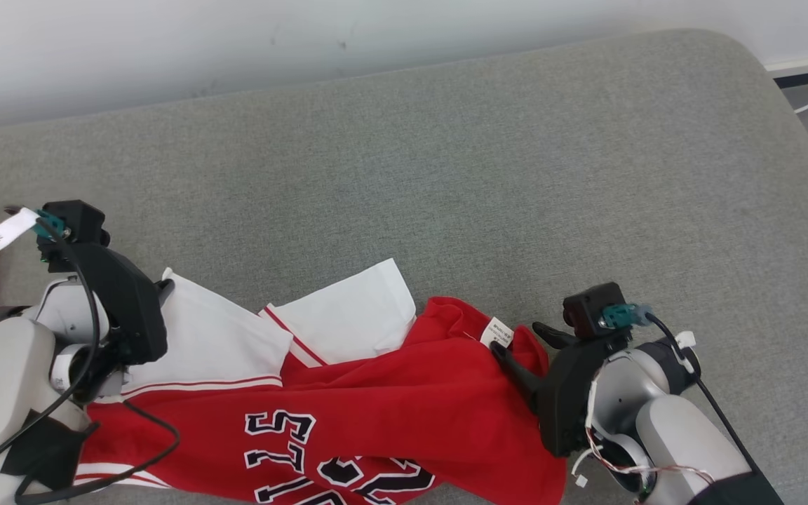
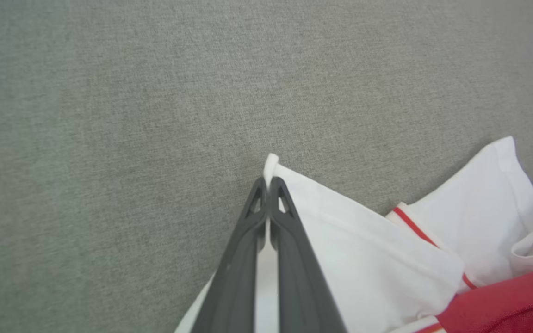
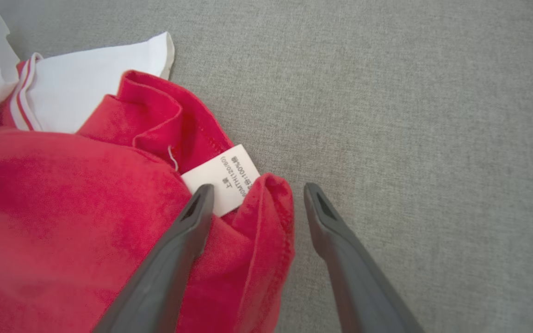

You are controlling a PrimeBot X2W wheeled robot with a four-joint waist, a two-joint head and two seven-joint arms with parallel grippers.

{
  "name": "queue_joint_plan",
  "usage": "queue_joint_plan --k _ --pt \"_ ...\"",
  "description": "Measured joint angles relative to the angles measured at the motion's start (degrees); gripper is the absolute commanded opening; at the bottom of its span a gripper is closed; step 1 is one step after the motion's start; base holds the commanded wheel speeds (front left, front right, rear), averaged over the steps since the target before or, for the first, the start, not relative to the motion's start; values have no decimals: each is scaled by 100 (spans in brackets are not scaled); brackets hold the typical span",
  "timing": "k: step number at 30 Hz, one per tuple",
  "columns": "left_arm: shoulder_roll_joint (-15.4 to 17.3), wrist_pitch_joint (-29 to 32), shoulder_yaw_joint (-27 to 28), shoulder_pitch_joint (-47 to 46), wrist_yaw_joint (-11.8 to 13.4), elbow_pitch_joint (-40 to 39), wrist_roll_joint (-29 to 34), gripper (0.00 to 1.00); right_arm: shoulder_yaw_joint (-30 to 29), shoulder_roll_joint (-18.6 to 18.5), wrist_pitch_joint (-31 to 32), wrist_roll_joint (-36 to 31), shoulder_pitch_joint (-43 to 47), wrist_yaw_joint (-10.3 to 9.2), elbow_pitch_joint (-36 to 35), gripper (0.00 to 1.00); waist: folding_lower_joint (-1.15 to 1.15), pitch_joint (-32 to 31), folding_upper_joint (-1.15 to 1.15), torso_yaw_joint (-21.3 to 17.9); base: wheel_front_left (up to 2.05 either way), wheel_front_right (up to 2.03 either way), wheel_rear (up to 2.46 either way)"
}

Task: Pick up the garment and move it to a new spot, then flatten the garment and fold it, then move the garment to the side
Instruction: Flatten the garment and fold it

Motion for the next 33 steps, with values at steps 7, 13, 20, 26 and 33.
queue_joint_plan --k 7,13,20,26,33 --pt "22 43 -126 -22 -4 -29 -64 0 41 86 515 172 -295 0 591 0 0 62 0 82 0 0 0" --pt "114 -3 -131 -20 -5 -59 -264 0 49 109 588 214 -370 -1 651 0 0 12 0 120 0 0 0" --pt "25 -705 304 -168 -5 -225 -447 0 -497 157 -165 96 -1142 -488 539 0 0 -101 0 76 0 0 0" --pt "-212 -1993 730 -1035 167 -647 -376 0 -1081 190 -1235 97 -2151 -913 314 0 0 -140 0 3 0 0 0" --pt "-403 -3211 1128 -1358 242 -1274 -367 0 -1070 92 -1844 3 -2325 -832 290 0 -1 -125 -1 40 0 0 0"
